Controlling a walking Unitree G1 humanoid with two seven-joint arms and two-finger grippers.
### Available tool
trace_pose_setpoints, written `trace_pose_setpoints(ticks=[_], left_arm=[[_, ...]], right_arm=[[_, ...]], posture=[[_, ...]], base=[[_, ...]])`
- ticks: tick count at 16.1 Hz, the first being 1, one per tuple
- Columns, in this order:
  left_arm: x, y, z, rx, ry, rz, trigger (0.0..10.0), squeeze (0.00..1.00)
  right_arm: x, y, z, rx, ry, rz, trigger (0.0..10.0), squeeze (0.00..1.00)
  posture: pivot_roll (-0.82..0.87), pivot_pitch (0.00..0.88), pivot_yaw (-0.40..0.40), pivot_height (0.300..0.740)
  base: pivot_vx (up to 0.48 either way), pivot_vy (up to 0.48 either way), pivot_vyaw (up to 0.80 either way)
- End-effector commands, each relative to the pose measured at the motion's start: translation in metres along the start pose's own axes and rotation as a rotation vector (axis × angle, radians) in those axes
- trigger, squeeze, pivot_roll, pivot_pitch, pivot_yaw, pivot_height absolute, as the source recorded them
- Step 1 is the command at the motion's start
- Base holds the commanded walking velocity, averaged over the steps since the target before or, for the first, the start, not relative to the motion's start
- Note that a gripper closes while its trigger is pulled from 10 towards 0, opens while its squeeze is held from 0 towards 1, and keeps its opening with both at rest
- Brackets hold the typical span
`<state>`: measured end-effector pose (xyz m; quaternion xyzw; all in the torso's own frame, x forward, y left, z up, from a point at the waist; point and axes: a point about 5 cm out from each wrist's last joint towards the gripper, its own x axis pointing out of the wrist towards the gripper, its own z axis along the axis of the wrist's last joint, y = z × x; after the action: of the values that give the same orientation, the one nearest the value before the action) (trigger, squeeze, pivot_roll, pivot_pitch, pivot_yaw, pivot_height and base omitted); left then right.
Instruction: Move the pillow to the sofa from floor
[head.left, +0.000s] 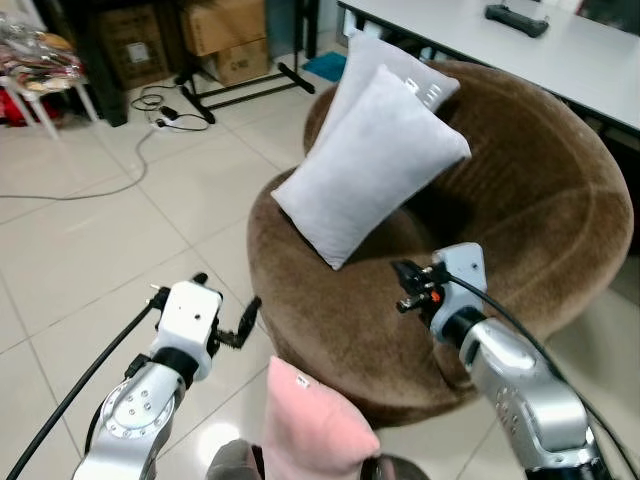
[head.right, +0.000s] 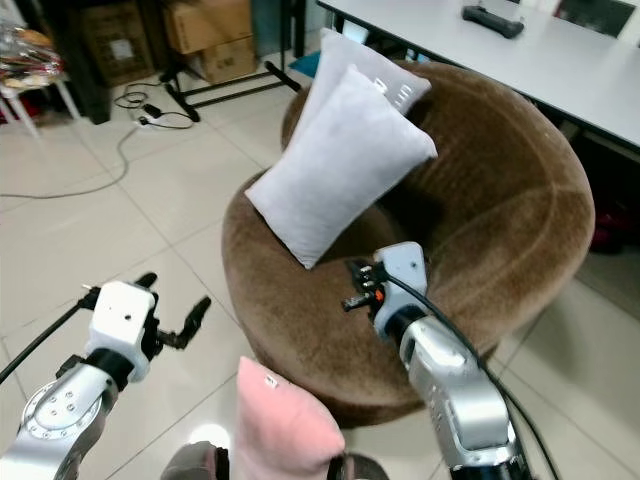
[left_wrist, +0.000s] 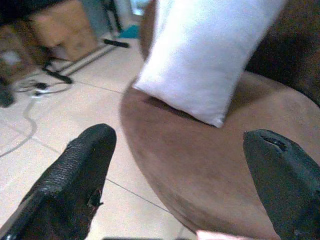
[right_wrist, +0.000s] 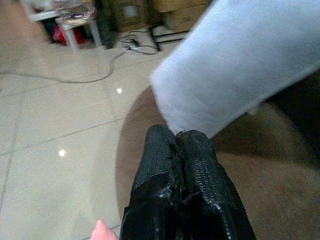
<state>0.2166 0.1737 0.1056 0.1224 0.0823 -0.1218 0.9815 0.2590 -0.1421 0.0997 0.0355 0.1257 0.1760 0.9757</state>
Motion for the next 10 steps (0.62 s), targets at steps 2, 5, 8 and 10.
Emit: trace_pose_setpoints(ticks=[2,5,8,10], left_arm=[[0.001,0.0,-0.005,0.005,0.007,0.028,10.0,0.4],[0.004,-0.003,-0.008,-0.003,0.016,0.049,10.0,0.37],[0.007,-0.003,-0.008,0.002,0.0,0.083,10.0,0.4],[0.009,-0.002,-0.006,0.004,-0.007,0.091,10.0,0.39]], right_arm=[[-0.004,-0.016,-0.01,0.031,0.021,-0.123,10.0,0.0],[-0.008,-0.025,-0.012,0.026,0.023,-0.192,10.0,0.0],[-0.004,-0.027,-0.011,0.016,0.024,-0.199,10.0,0.0],[0.0,-0.023,-0.012,0.001,0.028,-0.182,10.0,0.0]], posture=[[0.11,0.0,-0.069,0.701],[0.1,0.0,-0.071,0.701],[0.09,0.0,-0.078,0.701],[0.1,0.0,-0.082,0.701]], base=[[0.0,0.0,0.0],[0.0,0.0,0.0],[0.0,-0.16,0.0],[0.0,-0.48,0.0]])
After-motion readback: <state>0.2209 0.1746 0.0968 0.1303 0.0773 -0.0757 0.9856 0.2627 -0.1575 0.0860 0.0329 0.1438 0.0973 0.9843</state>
